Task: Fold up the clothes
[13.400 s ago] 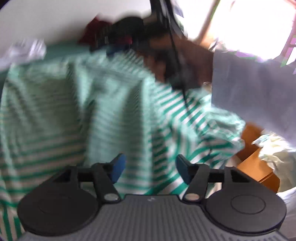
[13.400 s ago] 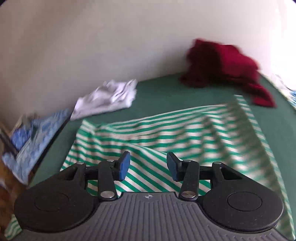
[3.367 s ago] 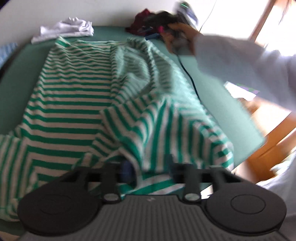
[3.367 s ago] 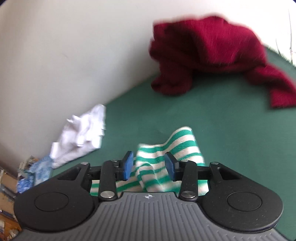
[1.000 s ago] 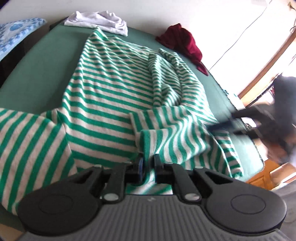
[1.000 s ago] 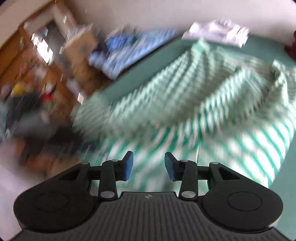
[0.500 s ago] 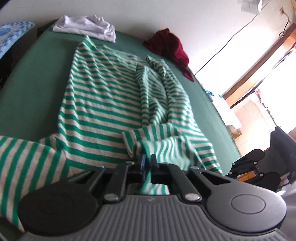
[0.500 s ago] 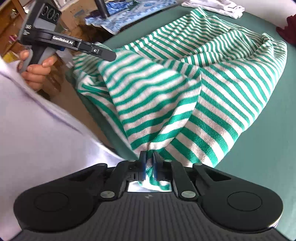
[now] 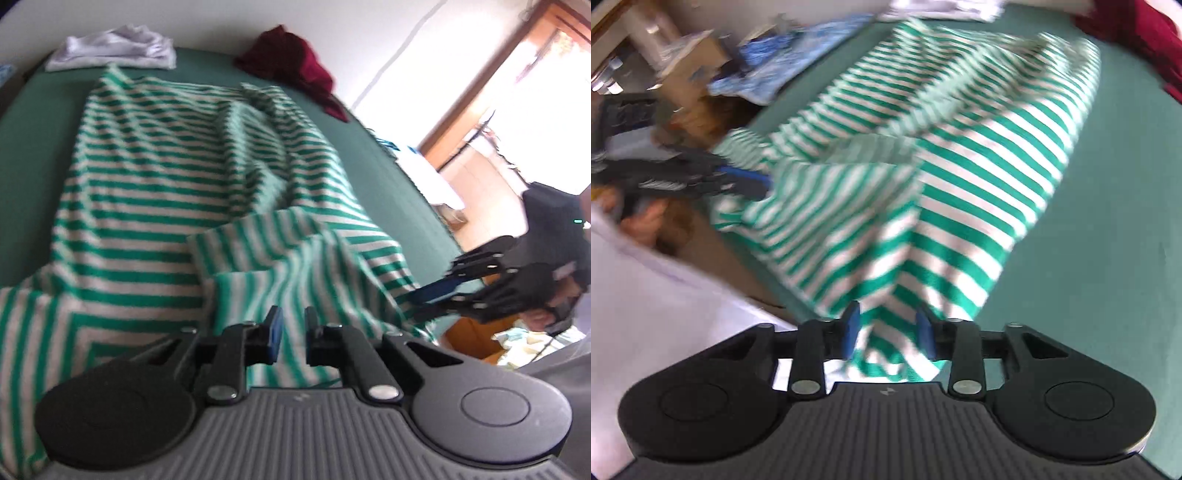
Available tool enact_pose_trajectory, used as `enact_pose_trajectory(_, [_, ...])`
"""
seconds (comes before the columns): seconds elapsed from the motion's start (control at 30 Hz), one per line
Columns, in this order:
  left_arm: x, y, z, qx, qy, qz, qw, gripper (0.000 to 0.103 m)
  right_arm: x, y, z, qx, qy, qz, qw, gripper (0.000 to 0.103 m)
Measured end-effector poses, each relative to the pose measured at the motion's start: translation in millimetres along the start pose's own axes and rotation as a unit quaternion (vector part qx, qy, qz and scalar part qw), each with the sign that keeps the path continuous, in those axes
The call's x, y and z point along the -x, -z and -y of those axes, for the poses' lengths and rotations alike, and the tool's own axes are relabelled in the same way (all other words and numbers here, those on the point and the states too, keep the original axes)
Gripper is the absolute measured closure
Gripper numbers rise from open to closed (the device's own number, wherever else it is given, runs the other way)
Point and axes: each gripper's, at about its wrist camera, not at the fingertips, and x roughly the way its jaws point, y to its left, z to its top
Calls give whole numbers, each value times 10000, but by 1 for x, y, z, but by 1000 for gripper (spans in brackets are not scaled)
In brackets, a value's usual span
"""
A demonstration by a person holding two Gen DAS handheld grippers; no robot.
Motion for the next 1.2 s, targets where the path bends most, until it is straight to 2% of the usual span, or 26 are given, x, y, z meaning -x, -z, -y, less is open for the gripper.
enact_pose_trajectory(0.03, [-10, 2, 0, -49, -63, -231, 9997, 101, -5, 3, -1, 137, 270, -57, 9995, 90])
enact_pose_trajectory(0.07, [-18, 5, -2, -84, -103, -457, 9989, 101, -7, 7, -2, 258, 478, -82, 9985, 94])
enact_pose_trajectory(0.17, [-14, 18, -10, -165, 7, -544, 9984, 101, 0, 16, 2, 216, 537, -13, 9983, 95])
enact_pose_trajectory(0.2, [-11, 20, -13, -135, 58, -564, 9983, 101, 1, 17, 2, 238, 574, -29, 9981, 95])
enact_pose_trajectory(0.3, [-10, 20, -20, 7, 85, -636, 9979, 88, 6, 19, 4, 356, 653, -73, 9972, 95])
enact_pose_trajectory(0.4, [-11, 19, -18, -141, 15, -693, 9975, 89, 10, 18, 0, 589, 858, -105, 9945, 94])
enact_pose_trajectory(0.47, [-10, 19, -15, -277, -64, -711, 9971, 88, 12, 16, 1, 610, 1127, -22, 9918, 85])
enact_pose_trajectory(0.5, [-9, 18, -12, -341, -107, -715, 9968, 87, 15, 17, 2, 590, 1216, 46, 9908, 85])
enact_pose_trajectory(0.57, [-5, 15, -6, -478, -193, -661, 9965, 87, 26, 20, 0, 564, 976, 141, 9935, 84])
enact_pose_trajectory(0.63, [5, 8, 1, -664, -265, -458, 9964, 70, 37, 22, -2, 538, 736, 235, 9956, 84])
enact_pose_trajectory(0.67, [9, 5, 5, -807, -282, -365, 9957, 65, 42, 23, -5, 590, 631, 264, 9959, 82])
enact_pose_trajectory(0.7, [9, 2, 9, -924, -289, -327, 9948, 54, 44, 26, -13, 844, 573, 238, 9945, 80])
enact_pose_trajectory(0.73, [7, 1, 12, -1020, -290, -314, 9939, 46, 44, 28, -20, 1067, 524, 212, 9927, 71])
enact_pose_trajectory(0.77, [5, -1, 14, -1117, -291, -302, 9929, 44, 42, 28, -25, 1198, 503, 188, 9913, 63])
enact_pose_trajectory(0.83, [-2, -3, 18, -1262, -309, -334, 9910, 45, 32, 30, -31, 1394, 493, 125, 9889, 61])
enact_pose_trajectory(0.9, [-16, 1, 13, -1258, -407, -524, 9898, 51, 19, 32, -37, 1552, 553, 55, 9863, 68])
enact_pose_trajectory(0.93, [-22, 5, 8, -1234, -491, -632, 9891, 57, 12, 33, -37, 1622, 789, 34, 9836, 84])
enact_pose_trajectory(0.97, [-24, 8, 4, -1227, -550, -642, 9888, 61, 7, 33, -35, 1581, 1031, 69, 9820, 94])
enact_pose_trajectory(1.1, [-19, 13, -3, -1052, -549, -539, 9915, 61, 13, 26, -17, 836, 1144, 484, 9887, 95])
enact_pose_trajectory(1.13, [-19, 14, -3, -1045, -559, -529, 9915, 60, 17, 25, -16, 706, 1109, 623, 9894, 99])
enact_pose_trajectory(1.2, [-19, 14, 2, -1107, -586, -521, 9908, 57, 24, 23, -12, 387, 889, 797, 9921, 99])
